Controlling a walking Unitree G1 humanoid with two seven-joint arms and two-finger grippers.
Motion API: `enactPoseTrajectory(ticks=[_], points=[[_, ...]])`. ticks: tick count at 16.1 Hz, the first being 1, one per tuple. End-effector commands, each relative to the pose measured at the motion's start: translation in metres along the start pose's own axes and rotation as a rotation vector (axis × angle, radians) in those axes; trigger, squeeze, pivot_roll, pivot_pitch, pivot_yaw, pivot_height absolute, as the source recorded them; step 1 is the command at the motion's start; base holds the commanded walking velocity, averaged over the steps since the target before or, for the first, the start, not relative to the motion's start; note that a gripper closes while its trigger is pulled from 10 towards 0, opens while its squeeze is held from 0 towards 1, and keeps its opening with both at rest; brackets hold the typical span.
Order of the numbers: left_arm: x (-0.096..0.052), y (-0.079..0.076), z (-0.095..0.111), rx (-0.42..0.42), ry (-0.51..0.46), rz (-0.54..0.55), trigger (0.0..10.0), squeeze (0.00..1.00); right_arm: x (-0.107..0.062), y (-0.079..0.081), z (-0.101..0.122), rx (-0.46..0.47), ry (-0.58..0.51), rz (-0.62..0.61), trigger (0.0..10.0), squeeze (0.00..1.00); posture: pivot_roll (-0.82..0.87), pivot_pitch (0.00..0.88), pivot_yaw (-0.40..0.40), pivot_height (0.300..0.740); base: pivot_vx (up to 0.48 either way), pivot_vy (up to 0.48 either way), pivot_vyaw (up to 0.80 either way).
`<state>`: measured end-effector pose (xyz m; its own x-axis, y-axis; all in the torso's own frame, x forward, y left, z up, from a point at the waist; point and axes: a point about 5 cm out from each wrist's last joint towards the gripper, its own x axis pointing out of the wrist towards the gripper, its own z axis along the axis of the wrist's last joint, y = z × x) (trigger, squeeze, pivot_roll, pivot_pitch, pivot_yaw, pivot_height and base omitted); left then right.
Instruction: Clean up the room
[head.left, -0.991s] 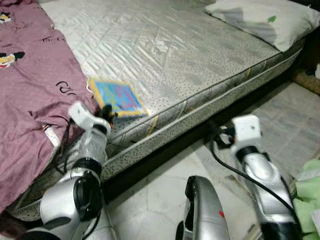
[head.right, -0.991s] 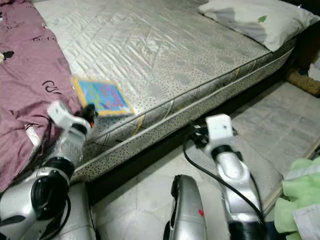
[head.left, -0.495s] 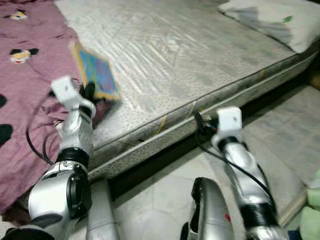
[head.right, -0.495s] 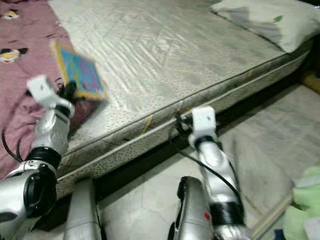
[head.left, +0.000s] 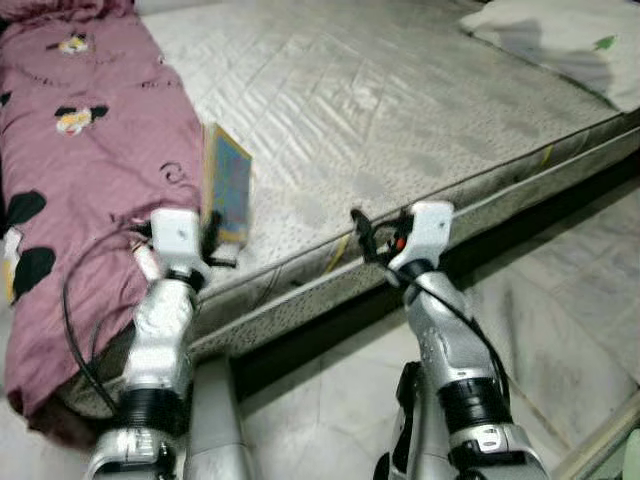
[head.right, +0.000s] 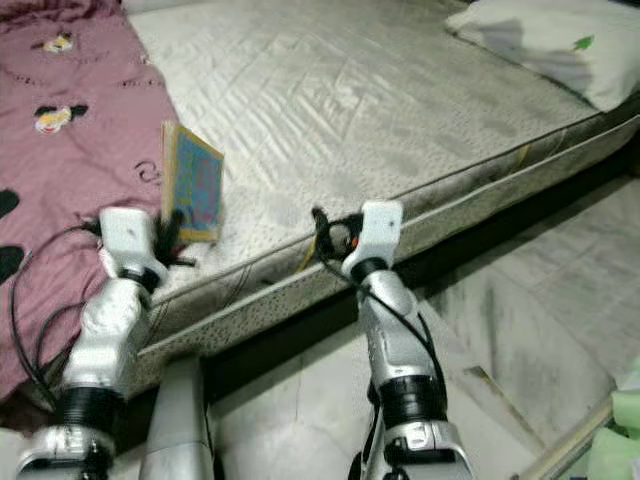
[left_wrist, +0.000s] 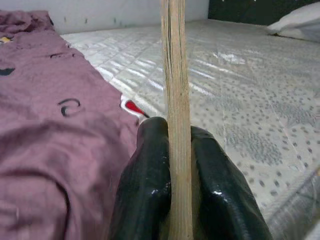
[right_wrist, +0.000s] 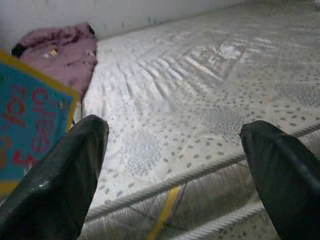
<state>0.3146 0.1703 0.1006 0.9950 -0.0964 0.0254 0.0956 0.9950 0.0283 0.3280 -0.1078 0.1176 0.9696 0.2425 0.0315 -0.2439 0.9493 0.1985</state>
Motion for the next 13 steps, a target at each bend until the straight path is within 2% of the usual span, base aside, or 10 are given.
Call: enactPoseTrajectory(ticks=[1,2,4,7,9,11,13], points=[[-0.008,-0.001,-0.005,0.046,0.052,0.005,7.5,0.00,-0.001,0.000,-0.005,0.027,0.007,-0.001,10.0,0.00,0.13,0.000,0.024,0.507,0.000,0.000,-0.41],[-0.013,-0.004,-0.007,0.059,0.062,0.001,10.0,0.00,-0.002,-0.001,-0.009,0.039,0.015,-0.016,10.0,0.00,0.12,0.000,0.028,0.520,0.000,0.000,-0.41],[-0.016,-0.007,-0.006,0.080,0.061,-0.020,10.0,0.00,-0.004,-0.001,-0.008,0.057,0.007,-0.034,10.0,0.00,0.10,0.000,0.041,0.533,0.000,0.000,-0.40],[-0.010,-0.013,0.001,0.091,0.035,-0.041,10.0,0.00,-0.007,0.001,-0.004,0.059,-0.010,-0.030,10.0,0.00,0.09,0.000,0.046,0.567,0.000,0.000,0.00],[-0.011,-0.016,0.002,0.108,0.046,-0.012,10.0,0.00,-0.010,0.002,-0.008,0.033,-0.005,-0.021,10.0,0.00,0.09,0.000,0.044,0.591,0.000,0.000,0.00],[-0.013,-0.020,0.001,0.112,0.039,-0.039,10.0,0.00,-0.010,0.003,-0.010,0.003,-0.001,-0.011,10.0,0.00,0.10,0.000,0.041,0.610,0.000,0.000,0.00],[-0.014,-0.024,0.000,0.106,0.034,-0.083,10.0,0.00,-0.013,0.008,-0.014,-0.020,0.015,-0.010,10.0,0.00,0.10,0.000,0.039,0.610,0.000,0.000,0.00]])
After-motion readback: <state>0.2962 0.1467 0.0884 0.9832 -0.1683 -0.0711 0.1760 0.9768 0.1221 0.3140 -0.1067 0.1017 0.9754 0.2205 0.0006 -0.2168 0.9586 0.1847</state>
